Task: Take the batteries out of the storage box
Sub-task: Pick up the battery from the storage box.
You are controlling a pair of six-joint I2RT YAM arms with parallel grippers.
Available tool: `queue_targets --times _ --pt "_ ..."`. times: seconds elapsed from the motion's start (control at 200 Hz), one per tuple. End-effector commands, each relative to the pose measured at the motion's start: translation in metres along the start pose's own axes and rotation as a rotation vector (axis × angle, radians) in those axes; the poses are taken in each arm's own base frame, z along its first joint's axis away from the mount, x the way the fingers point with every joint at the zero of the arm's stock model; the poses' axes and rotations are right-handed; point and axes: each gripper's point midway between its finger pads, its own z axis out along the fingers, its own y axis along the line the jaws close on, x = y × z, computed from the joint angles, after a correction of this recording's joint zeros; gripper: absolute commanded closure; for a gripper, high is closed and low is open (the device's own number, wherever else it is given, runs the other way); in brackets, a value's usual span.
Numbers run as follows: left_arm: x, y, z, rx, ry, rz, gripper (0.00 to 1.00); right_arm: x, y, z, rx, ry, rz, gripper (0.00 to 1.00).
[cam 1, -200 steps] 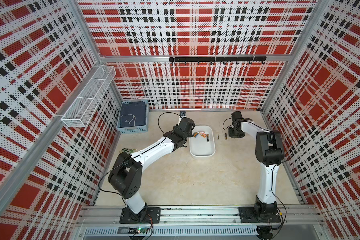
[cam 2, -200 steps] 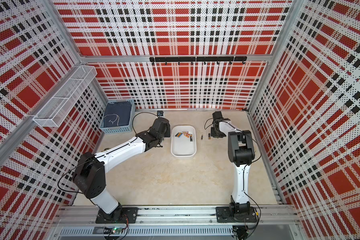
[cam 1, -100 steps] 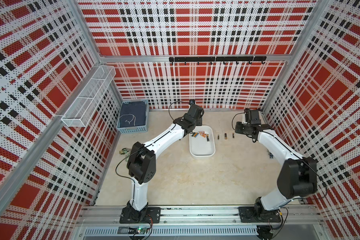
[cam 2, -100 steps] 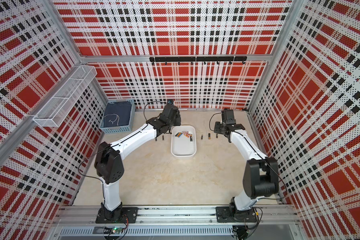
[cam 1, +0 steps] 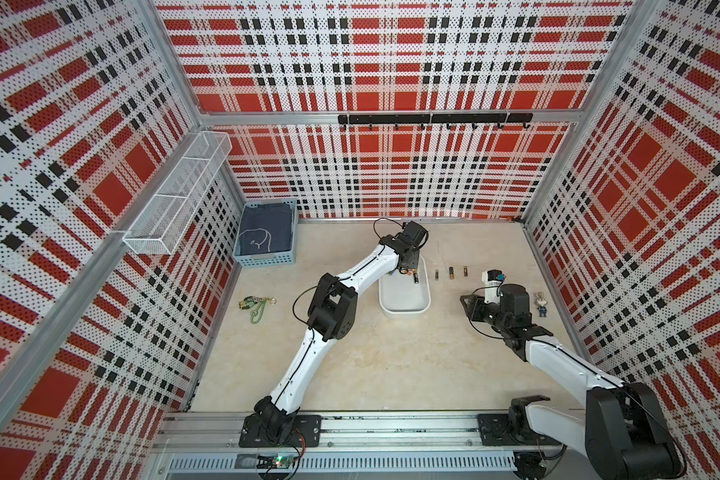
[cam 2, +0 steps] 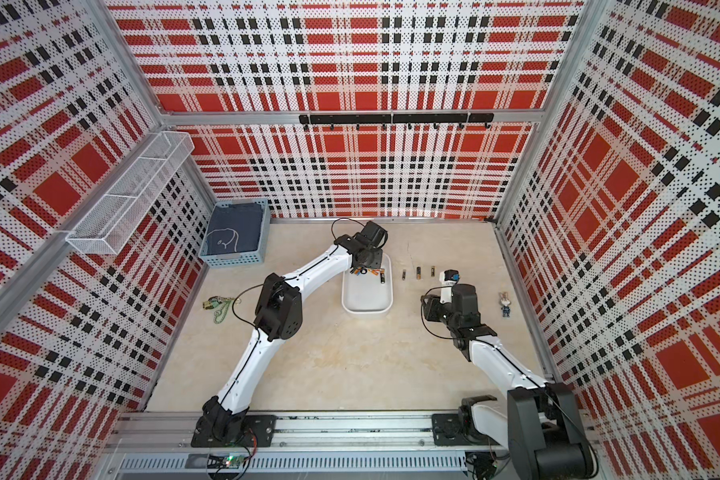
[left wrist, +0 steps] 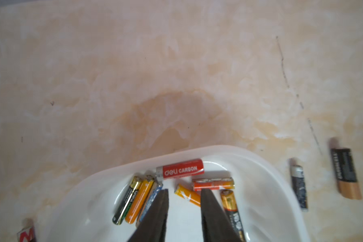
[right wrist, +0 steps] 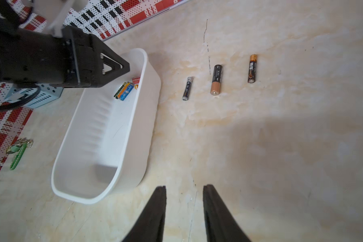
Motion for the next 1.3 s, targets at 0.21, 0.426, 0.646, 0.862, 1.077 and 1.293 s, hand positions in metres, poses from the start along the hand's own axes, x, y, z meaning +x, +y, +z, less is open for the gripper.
queue_targets --times 0.21,0.426,0.646,0.862,1.077,1.293 --pt "0.017 0.015 0.022 -0.032 0.059 0.058 0.67 -0.004 0.014 -0.017 -0.080 -0.157 -0.080 0.60" --pt "0.039 0.018 0.030 -0.065 0.102 0.076 0.68 -0.004 0.011 -0.021 -0.059 -0.178 -0.076 0.59" --pt "0.056 0.021 0.039 -0.082 0.137 0.092 0.76 -0.005 0.009 -0.020 -0.046 -0.175 -0.072 0.58" --pt "0.057 0.020 0.035 -0.084 0.135 0.090 0.83 -0.007 0.004 -0.022 -0.019 -0.191 -0.067 0.57" --pt "0.061 0.017 0.035 -0.066 0.149 0.083 0.96 -0.010 0.001 -0.025 0.004 -0.207 -0.065 0.56" --pt "0.049 0.011 0.021 -0.036 0.125 0.061 1.00 -0.009 -0.001 -0.024 0.015 -0.202 -0.059 0.55"
